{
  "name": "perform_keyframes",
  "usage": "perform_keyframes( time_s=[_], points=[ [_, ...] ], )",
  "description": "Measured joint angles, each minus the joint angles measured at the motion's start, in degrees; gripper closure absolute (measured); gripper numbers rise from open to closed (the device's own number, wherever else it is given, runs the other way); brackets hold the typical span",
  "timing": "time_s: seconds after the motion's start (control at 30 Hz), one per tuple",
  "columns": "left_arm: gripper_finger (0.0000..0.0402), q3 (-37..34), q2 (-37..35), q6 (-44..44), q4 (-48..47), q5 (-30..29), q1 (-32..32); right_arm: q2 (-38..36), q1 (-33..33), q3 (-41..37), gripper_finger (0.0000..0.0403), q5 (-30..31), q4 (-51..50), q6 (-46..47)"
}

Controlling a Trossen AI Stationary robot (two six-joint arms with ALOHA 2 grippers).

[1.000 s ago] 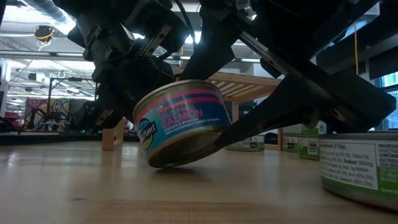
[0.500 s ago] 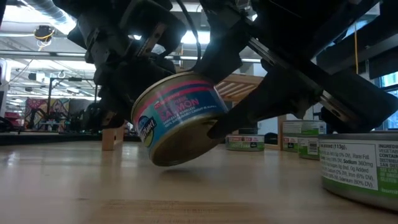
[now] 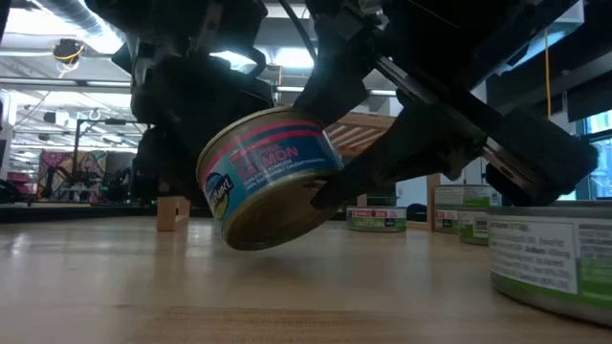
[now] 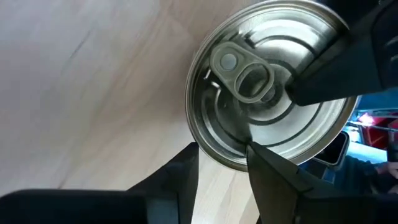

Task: Stack canned seafood by type on shelf
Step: Stack the blue tuna can on top of the blue tuna can on the shelf

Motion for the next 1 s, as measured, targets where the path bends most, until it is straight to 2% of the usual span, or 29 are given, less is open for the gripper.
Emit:
perform_keyframes(
  time_s=[0.23, 0.37, 0.57, 0.83, 1.0],
  points=[
    [0.0301, 0.0, -6.06, 4.05, -8.14, -0.99, 0.24, 0.23, -0.07, 3.46, 0.021, 2.65, -0.48, -0.37],
    [0.0317, 0.0, -11.08, 6.49, -12.02, -5.85, 0.28, 0.18, -0.11, 4.53, 0.0194, 3.83, -0.36, -0.38],
    [0.0331, 0.11, -19.89, 10.15, -15.87, -12.12, 0.27, 0.09, -0.11, 5.98, 0.0211, 7.7, -0.27, -0.43],
    [0.0342, 0.09, -32.92, 13.68, -18.26, -19.64, 0.28, 0.03, -2.18, 9.66, 0.0197, 13.0, -0.13, -0.69],
    [0.0353, 0.09, -41.04, 17.3, -19.05, -24.16, 0.28, -0.04, -4.93, 13.69, 0.0205, 16.86, 0.18, -7.18]
  ],
)
